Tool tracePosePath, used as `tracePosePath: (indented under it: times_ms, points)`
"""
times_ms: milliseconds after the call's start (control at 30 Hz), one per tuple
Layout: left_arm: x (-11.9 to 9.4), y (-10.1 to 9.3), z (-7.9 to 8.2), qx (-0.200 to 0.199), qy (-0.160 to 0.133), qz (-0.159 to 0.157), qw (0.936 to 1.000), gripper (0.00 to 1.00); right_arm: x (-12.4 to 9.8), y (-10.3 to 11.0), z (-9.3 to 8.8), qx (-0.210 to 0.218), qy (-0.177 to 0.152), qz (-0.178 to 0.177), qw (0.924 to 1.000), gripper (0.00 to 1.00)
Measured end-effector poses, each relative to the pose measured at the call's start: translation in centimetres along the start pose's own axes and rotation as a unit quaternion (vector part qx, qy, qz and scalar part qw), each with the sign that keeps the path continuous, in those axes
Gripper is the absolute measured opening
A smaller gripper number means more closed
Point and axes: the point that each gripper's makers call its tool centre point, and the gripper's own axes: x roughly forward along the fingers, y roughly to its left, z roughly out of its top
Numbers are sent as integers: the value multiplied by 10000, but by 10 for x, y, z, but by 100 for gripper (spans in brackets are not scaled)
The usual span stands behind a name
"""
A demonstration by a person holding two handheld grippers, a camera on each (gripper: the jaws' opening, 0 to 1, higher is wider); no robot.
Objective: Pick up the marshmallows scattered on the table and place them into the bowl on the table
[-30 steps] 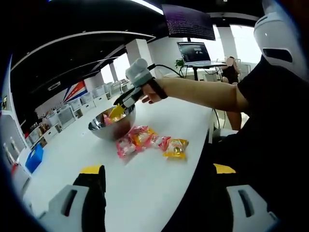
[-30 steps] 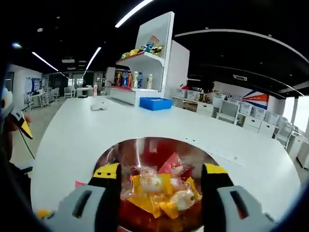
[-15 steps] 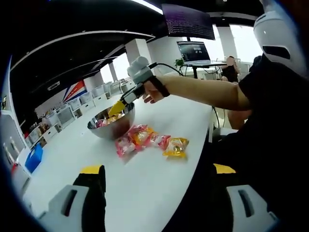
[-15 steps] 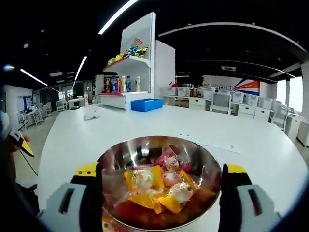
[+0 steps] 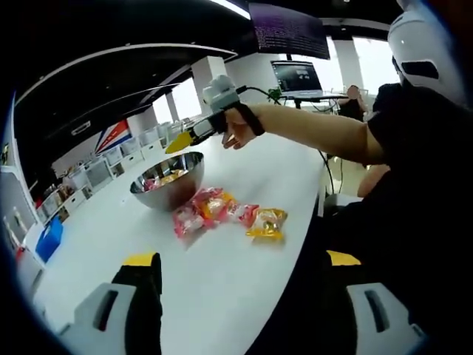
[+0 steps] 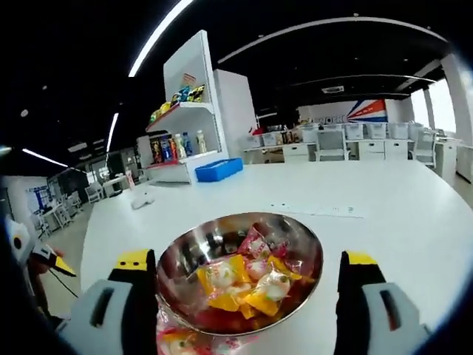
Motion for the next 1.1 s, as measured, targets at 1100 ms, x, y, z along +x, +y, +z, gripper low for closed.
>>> tracePosePath:
  times_ms: [1100]
  points:
    - [1,4,6,25,-26,132,9999,87,-159,94,3,-1278,-444,770,9878,97]
